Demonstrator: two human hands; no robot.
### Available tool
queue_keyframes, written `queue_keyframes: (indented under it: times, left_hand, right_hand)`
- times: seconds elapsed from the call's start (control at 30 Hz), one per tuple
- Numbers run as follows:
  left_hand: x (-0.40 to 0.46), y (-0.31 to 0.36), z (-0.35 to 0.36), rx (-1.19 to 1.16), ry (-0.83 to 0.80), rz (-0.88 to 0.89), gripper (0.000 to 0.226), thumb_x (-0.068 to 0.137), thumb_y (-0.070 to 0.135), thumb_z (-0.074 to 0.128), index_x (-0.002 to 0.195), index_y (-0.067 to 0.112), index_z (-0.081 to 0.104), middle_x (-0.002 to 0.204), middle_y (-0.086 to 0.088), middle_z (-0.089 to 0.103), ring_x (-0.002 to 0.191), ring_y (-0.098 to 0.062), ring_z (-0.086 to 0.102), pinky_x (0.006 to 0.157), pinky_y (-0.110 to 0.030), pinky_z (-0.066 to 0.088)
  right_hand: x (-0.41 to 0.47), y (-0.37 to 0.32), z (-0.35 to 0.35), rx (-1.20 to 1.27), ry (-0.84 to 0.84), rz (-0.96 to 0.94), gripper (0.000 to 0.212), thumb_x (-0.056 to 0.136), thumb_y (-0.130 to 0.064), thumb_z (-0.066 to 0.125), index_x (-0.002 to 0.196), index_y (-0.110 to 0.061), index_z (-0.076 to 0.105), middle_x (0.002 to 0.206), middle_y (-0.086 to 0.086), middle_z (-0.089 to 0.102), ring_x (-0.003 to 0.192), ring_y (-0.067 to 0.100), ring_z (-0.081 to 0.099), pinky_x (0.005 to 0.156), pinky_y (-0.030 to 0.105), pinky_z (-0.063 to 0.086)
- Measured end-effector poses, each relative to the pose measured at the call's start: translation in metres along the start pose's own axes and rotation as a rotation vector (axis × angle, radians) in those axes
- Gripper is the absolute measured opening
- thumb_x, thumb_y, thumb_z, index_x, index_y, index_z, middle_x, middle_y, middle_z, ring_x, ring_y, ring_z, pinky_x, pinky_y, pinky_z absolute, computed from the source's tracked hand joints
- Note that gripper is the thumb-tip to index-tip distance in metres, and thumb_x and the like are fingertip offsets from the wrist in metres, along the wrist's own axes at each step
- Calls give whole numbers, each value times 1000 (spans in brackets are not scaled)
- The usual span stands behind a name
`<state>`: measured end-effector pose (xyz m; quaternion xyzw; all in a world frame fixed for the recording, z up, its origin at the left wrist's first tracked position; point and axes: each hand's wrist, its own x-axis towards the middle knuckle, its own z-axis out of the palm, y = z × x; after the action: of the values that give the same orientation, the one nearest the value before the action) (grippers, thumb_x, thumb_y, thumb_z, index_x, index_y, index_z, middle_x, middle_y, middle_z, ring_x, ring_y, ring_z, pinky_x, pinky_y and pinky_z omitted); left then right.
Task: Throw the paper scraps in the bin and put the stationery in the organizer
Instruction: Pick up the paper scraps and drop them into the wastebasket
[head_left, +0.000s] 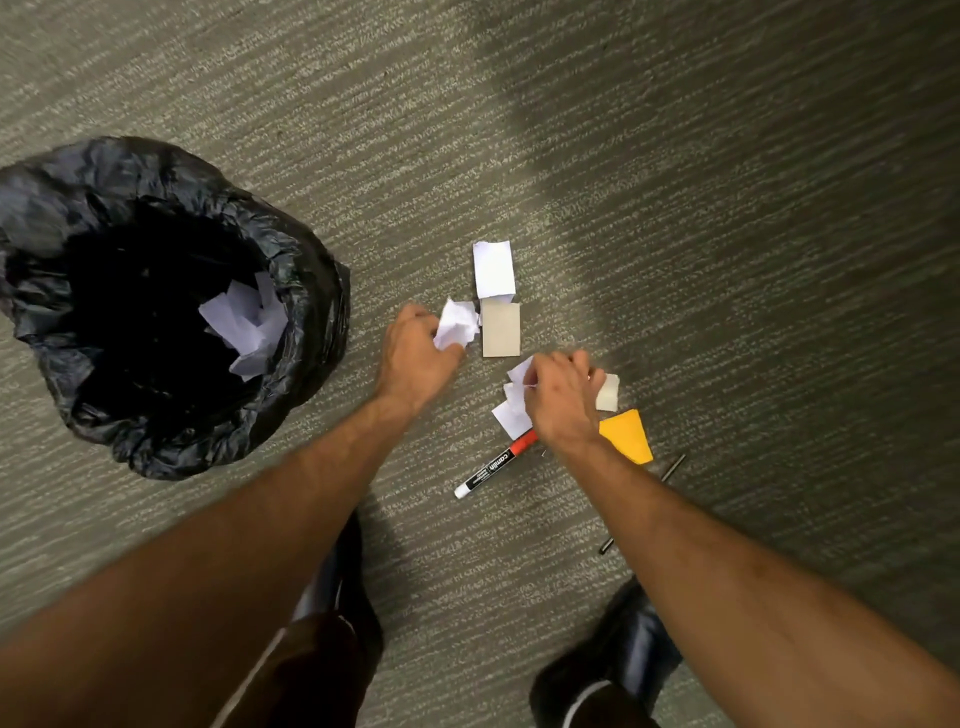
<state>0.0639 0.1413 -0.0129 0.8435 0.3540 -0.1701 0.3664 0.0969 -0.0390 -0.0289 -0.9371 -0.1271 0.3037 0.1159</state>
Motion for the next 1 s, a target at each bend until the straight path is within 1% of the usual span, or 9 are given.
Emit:
queue_keyframes:
  times: [0.13, 0.27, 0.37, 0.43, 0.53, 0.63, 0.8, 0.93, 1.0]
  left_hand:
    - [18, 7, 5, 106, 64, -19, 37, 83, 15, 77, 119, 10, 67, 109, 3, 49, 95, -14, 52, 77, -22, 42]
    - [24, 14, 6, 102, 79, -32, 52, 79, 16, 78, 126, 13, 57, 118, -5, 56, 102, -22, 57, 77, -30, 47]
    - [27, 19, 8, 68, -6, 12, 67, 82, 14, 78, 140, 17, 43, 132, -8, 48, 113, -23, 53, 91, -35, 47]
    - [30, 21, 9, 92, -70, 61, 76, 84, 8, 76, 148, 21, 36, 135, -8, 43, 117, -23, 51, 100, -37, 45]
    - [30, 19, 12, 212, -99, 160, 75, 82, 4, 77, 145, 24, 42, 126, -9, 45, 108, -25, 54, 92, -36, 48]
    - [28, 14, 15, 268, -94, 222, 54, 85, 5, 73, 131, 20, 51, 118, -9, 47, 101, -24, 54, 83, -35, 50]
    - [22, 9, 13, 244, -84, 176, 23, 93, 11, 66, 114, 13, 59, 111, -9, 47, 90, -23, 55, 69, -32, 44]
    - [13, 0, 4, 134, -40, 87, 35, 93, 13, 68, 128, 17, 60, 122, -3, 45, 90, -10, 51, 67, -12, 38]
    - [10, 0, -3, 33, 6, 32, 31, 94, 19, 68, 124, 15, 62, 122, 0, 53, 92, -8, 52, 60, -9, 34]
  right_hand:
    - [7, 8, -24, 343, -8, 11, 35, 85, -2, 63, 110, -23, 52, 106, 2, 61, 104, 24, 47, 83, 34, 33]
    - [15, 16, -57, 461, -77, 76, 51, 86, -7, 66, 131, -25, 49, 105, 3, 56, 97, 18, 50, 81, 32, 44]
    - [30, 13, -71, 435, -84, 68, 11, 83, -9, 72, 92, -10, 66, 84, 4, 64, 77, 19, 55, 60, 29, 43]
    - [41, 4, -73, 428, -111, 62, 14, 81, -12, 74, 73, -12, 63, 69, -2, 58, 67, 18, 52, 50, 26, 35]
    - [56, -14, -67, 402, -149, 7, 23, 79, -15, 77, 68, -18, 57, 84, 2, 58, 81, 22, 53, 63, 29, 39]
    - [68, -25, -54, 329, -131, -24, 18, 79, -19, 78, 78, -20, 60, 104, 1, 54, 100, 23, 46, 80, 30, 39]
    - [71, -32, -36, 144, -72, -98, 16, 84, -20, 73, 97, -16, 67, 114, 5, 51, 107, 25, 41, 87, 33, 35]
    - [61, -32, -29, 96, -89, -119, 15, 88, -14, 66, 103, -10, 64, 113, 11, 60, 106, 29, 49, 88, 36, 37]
    - [54, -30, -31, 188, -105, -56, 13, 86, -9, 67, 98, -7, 64, 105, 15, 63, 95, 30, 54, 76, 35, 42]
